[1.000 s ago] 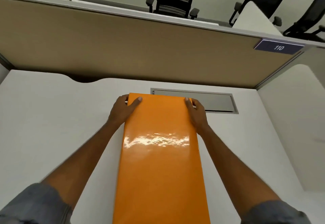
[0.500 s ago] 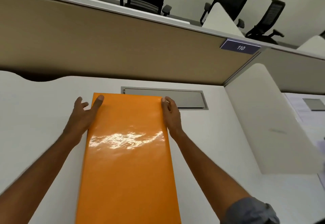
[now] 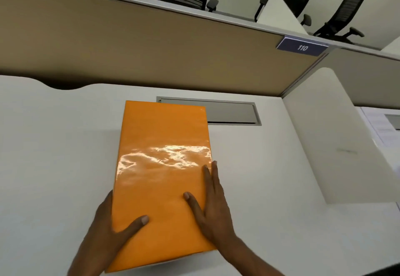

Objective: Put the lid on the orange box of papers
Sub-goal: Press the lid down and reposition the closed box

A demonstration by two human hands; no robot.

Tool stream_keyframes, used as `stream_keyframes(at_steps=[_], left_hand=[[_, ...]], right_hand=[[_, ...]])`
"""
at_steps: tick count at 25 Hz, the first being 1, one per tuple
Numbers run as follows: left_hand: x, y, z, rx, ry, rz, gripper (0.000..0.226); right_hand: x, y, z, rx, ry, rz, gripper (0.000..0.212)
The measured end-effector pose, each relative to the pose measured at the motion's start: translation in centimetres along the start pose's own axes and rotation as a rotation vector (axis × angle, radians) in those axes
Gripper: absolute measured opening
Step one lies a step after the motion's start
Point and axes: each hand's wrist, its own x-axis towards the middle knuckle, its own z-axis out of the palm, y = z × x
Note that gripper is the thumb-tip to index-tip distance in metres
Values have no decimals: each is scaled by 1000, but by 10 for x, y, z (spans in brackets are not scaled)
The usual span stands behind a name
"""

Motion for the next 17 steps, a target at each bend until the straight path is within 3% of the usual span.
stream_keyframes(at_steps=[3,6,11,15,17], left_hand=[[-2,-2,6,7,53,-14,130],[-9,-1,3,44,68,33,113],[-19,-6,-9,-95,-21,7,98],[-36,-26,-14,-192,-83,-15,88],[-36,-27,-17,-272,-98,-30,90]], right_hand=[[1,2,5,4,46,9,84],[3,-2,-3,107,23,41,90],[-15,16,-21,570,-165,392,112],[-45,38,-31,735,-421,445,81],[-43,41,-34,807,-494,467,78]])
